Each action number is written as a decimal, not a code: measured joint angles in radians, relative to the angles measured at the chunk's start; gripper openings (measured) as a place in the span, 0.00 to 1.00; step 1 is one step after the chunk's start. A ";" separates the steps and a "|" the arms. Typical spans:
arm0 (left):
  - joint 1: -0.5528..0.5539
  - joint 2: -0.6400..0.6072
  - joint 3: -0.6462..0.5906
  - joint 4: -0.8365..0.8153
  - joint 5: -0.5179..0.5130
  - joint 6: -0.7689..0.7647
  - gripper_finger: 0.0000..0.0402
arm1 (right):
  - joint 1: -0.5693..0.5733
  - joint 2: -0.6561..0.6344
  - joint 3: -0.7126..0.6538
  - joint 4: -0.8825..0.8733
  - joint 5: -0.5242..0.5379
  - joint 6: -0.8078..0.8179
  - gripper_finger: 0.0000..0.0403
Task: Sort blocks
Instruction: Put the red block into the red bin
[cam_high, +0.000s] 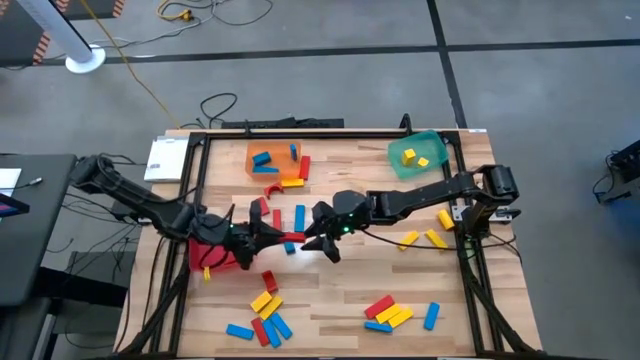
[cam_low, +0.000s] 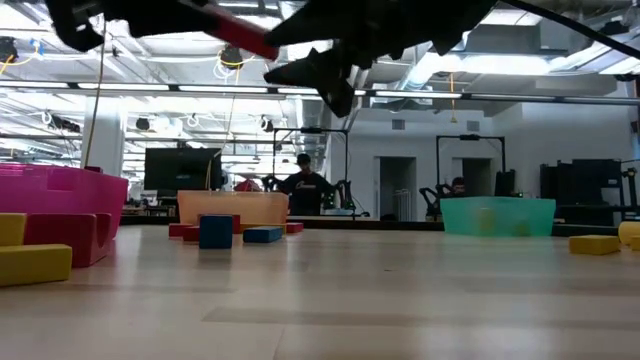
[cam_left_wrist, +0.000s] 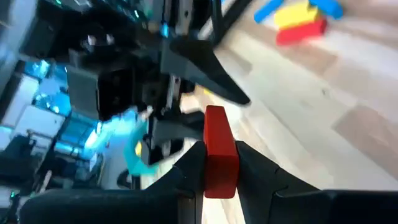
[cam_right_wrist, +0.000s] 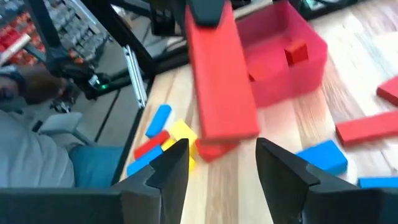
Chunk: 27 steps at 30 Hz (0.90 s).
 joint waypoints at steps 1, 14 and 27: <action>-0.014 0.000 0.013 -0.045 -0.031 -0.011 0.15 | -0.001 0.000 0.000 -0.013 0.000 -0.007 0.49; -0.188 0.000 0.312 -0.787 -0.260 -0.518 0.15 | -0.034 0.000 0.000 -0.133 0.002 -0.064 0.49; -0.237 0.000 0.481 -1.424 -0.114 -1.215 0.15 | -0.030 0.000 0.000 -0.186 0.002 -0.074 0.49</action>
